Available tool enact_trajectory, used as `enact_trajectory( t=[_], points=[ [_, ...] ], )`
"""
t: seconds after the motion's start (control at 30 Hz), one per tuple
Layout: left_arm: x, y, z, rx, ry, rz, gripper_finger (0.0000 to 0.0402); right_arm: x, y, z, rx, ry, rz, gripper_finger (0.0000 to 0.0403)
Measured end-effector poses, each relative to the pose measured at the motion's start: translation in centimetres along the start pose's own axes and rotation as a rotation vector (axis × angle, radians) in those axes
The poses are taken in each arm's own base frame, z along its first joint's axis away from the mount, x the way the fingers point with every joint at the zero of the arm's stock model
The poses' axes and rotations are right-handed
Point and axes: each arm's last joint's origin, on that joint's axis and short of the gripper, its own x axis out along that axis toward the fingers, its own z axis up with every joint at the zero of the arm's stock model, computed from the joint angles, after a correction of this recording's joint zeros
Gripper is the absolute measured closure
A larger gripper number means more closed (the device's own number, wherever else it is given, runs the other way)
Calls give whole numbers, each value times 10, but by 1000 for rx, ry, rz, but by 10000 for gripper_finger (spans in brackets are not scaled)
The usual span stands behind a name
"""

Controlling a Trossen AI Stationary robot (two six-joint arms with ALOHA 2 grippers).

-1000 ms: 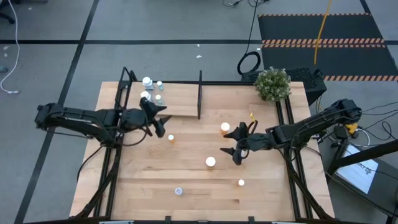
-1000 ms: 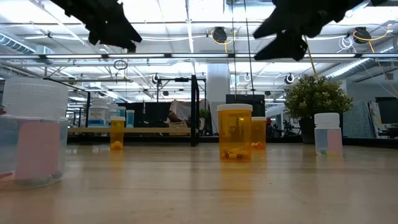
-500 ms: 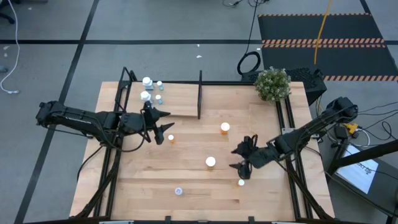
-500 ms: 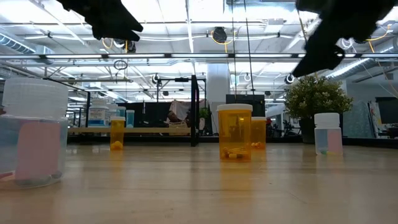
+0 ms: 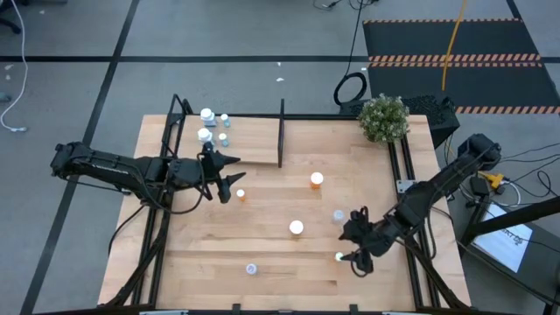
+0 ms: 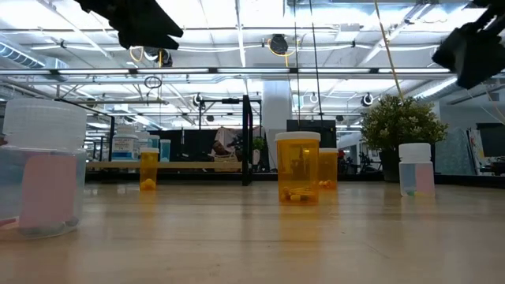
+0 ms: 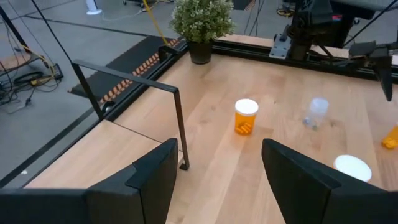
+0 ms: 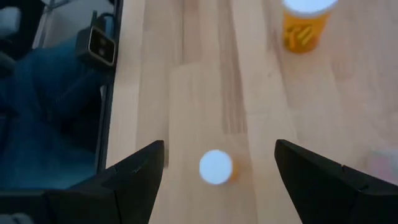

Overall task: Pick and place medicine bottles onto shelf by color
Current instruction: Put the bottom small orange pill bottle on the shelf

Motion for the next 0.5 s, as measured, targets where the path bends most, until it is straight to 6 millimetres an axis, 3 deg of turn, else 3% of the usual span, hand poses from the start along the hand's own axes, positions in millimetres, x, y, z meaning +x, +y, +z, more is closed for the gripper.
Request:
enact_trajectory(
  t=[0.5],
  points=[
    [6,-3,1,-12,-18,-1,167,30,5,-17,-134,110,-37,106]
  ],
)
